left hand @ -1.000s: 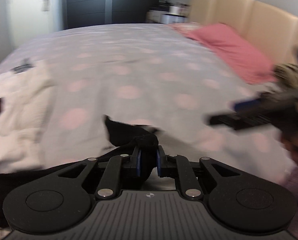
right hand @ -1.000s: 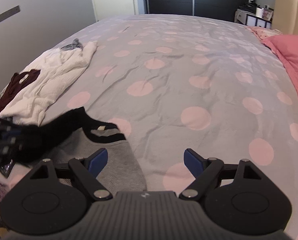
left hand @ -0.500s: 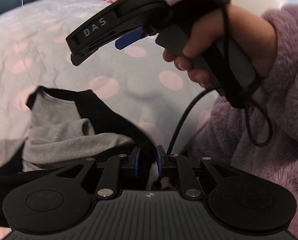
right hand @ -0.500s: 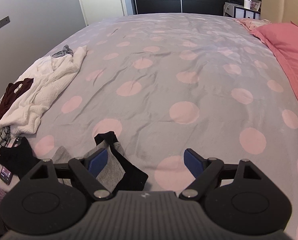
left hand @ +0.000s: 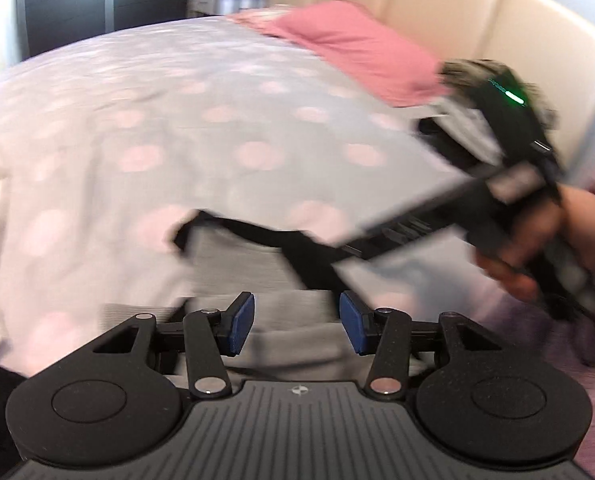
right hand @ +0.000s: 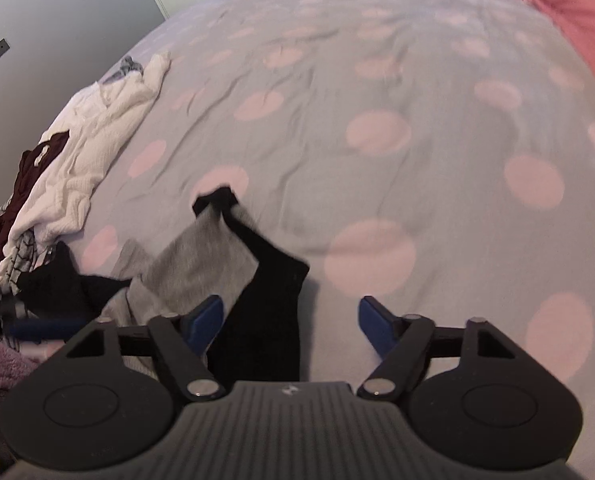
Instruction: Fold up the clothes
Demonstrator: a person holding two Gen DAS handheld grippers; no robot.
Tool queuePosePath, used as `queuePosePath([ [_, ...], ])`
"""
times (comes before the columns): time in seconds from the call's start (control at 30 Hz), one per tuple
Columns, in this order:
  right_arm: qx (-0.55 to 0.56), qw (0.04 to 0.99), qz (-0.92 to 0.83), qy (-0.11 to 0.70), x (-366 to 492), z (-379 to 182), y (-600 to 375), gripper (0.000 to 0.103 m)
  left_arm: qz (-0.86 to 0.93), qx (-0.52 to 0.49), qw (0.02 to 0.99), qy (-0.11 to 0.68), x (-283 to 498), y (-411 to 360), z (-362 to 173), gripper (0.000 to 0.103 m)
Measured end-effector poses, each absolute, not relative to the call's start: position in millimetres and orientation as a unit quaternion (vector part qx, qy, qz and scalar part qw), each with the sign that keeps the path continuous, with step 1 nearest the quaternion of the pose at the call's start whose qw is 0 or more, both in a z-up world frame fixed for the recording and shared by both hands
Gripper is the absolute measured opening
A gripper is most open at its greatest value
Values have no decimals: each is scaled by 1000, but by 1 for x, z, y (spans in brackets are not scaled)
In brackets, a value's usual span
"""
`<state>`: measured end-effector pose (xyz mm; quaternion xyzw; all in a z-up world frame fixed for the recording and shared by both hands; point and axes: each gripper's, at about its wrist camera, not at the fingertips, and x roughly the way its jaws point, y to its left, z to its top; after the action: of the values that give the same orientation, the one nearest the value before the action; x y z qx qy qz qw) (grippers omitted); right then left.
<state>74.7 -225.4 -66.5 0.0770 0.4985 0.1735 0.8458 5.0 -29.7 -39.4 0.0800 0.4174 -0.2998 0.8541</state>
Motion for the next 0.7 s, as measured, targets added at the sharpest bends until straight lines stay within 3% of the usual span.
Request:
queuePosePath([
  [0.07, 94, 833, 178, 516, 75, -79, -225, 67, -266, 100, 863, 418, 15, -22, -45, 45],
  [0.13, 118, 816, 190, 533, 75, -89, -224, 58, -232, 121, 869, 421, 26, -13, -50, 45],
  [0.2, 143, 797, 203, 551, 75, -94, -223, 15, -205, 137, 870, 427, 36, -6, -59, 45],
  [0.23, 148, 793, 207, 554, 75, -94, -222, 9, -200, 142, 867, 434, 40, -3, -64, 45],
  [0.43, 114, 817, 192, 531, 71, -69, -226, 8, -206, 169, 851, 452, 49, 10, -89, 45],
  [0.5, 94, 833, 161, 522, 68, -62, -238, 0, -210, 170, 850, 453, 49, 10, -93, 42],
  [0.6, 45, 867, 83, 489, 62, -51, -264, 0, -212, 170, 849, 454, 48, 8, -95, 41],
  [0.7, 100, 868, 68, 482, 57, -53, -293, 1, -217, 141, 844, 469, 53, 7, -97, 32],
])
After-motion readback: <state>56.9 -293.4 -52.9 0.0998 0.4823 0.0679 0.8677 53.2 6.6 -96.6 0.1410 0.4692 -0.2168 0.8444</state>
